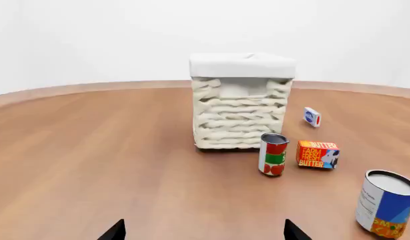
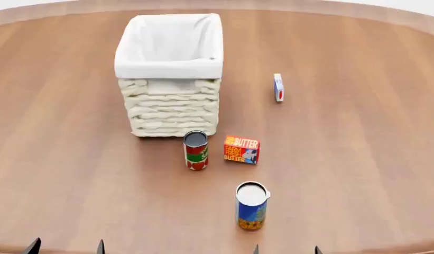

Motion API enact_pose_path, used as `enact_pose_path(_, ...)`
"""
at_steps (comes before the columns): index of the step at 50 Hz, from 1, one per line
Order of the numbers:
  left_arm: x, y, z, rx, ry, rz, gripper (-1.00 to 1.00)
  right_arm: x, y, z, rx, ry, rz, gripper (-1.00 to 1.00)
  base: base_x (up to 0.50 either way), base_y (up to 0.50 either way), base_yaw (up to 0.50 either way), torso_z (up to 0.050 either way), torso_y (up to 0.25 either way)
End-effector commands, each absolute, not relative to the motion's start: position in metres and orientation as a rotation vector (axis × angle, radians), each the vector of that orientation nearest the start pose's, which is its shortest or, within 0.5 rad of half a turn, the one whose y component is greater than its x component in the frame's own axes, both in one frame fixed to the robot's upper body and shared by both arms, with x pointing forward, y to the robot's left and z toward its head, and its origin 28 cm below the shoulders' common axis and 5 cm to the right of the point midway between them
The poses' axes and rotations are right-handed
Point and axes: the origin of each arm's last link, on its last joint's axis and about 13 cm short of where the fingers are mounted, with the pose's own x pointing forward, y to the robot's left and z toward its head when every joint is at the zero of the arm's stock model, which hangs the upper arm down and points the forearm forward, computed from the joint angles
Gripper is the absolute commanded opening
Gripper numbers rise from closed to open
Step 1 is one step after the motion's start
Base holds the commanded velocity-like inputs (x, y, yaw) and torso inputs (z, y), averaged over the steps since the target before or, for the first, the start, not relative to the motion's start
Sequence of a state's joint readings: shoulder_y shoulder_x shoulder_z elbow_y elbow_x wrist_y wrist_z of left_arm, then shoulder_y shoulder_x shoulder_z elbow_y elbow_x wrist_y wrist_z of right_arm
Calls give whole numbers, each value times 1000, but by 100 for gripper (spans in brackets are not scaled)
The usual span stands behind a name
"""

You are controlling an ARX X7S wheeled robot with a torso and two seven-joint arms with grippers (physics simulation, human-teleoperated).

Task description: Pick up the alphabet soup and put it in the basket.

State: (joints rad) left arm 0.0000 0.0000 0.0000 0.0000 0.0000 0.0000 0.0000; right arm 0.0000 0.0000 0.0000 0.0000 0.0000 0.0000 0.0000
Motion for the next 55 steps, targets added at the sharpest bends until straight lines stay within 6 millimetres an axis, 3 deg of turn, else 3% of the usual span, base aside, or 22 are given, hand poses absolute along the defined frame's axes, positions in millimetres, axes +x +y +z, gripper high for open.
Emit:
enact_pose_path(1, 211, 205, 13, 0, 0, 0, 100, 210, -96, 14, 0, 0, 0, 100, 0, 0, 0, 0, 0)
enact_pose_path(9, 200, 206, 40, 52, -56, 24, 100, 203, -99, 45, 31, -81, -21, 100, 0, 0, 0, 0, 0)
enact_pose_path(16, 184, 203, 77, 107, -141, 29, 100, 186, -103, 85, 71, -180, -20, 100, 0, 0, 0, 0, 0)
enact_pose_path(22, 171, 199, 97, 144, -189, 22, 100, 176, -105, 100, 90, -216, -9, 100, 0, 0, 0, 0, 0)
enact_pose_path(35, 167, 197, 102, 119, -205, -5, 100, 172, -106, 106, 104, -223, -6, 100, 5, 0, 0, 0, 0)
enact_pose_path(55, 169, 196, 101, 127, -193, -8, 100, 174, -107, 100, 119, -201, 3, 100, 488, 0, 0, 0, 0)
